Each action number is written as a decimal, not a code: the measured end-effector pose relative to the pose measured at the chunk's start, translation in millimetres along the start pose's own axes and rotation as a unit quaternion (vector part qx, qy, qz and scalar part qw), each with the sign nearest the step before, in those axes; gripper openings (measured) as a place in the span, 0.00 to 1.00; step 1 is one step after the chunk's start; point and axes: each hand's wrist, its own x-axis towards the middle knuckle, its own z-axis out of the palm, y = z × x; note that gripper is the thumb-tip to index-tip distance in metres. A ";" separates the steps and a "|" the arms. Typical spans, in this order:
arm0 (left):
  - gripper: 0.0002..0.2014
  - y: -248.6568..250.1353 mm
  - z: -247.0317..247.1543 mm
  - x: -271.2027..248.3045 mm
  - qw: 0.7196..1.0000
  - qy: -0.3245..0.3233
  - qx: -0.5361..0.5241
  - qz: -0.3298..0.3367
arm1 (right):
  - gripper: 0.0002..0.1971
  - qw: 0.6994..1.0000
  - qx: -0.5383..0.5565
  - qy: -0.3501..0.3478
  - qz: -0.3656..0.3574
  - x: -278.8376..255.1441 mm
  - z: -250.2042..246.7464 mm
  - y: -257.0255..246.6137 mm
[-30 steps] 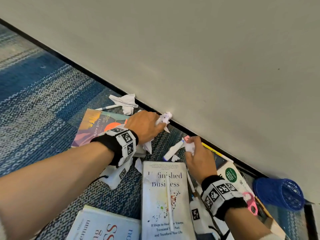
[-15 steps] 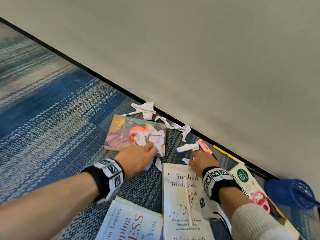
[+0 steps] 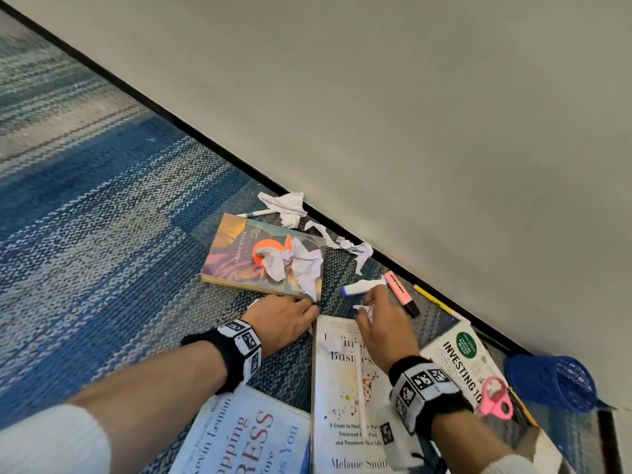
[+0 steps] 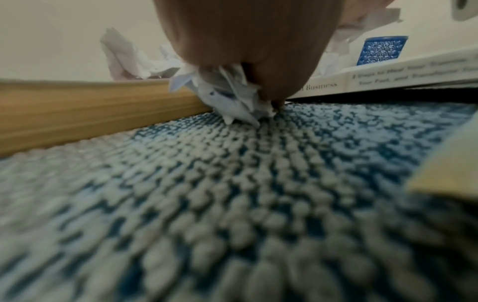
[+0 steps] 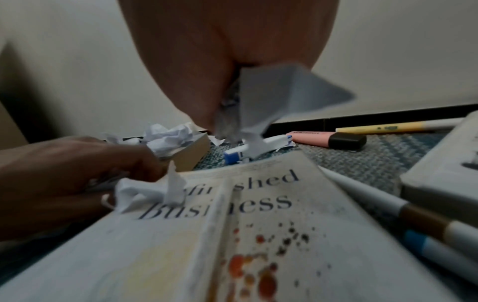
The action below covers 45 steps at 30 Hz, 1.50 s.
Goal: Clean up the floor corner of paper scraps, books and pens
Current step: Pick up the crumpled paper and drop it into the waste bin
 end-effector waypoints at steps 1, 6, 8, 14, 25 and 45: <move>0.17 0.4 0.6 1.1 1.000 0.003 -0.003 -0.004 | 0.07 1.000 -0.011 -0.001 0.019 3.6 2.8 3.2; 0.18 -1.9 0.4 3.4 1.000 0.001 -0.021 -0.006 | 0.10 0.992 -0.071 -0.059 0.082 25.8 11.2 21.3; 0.15 -2.5 0.4 4.7 1.000 0.006 -0.027 -0.015 | 0.09 0.990 -0.088 -0.065 0.084 31.1 16.2 25.1; 0.12 2.6 -0.3 7.2 1.000 0.002 -0.002 -0.023 | 0.13 0.984 -0.128 -0.101 0.074 42.4 19.3 23.8; 0.07 6.7 3.2 -10.4 0.994 0.043 -0.073 -0.070 | 0.14 0.997 -0.021 -0.026 -0.067 -28.9 15.6 -17.4; 0.26 -31.8 -46.0 18.3 0.907 0.232 -0.205 -0.285 | 0.10 0.991 -0.039 0.015 0.126 53.3 -12.6 14.9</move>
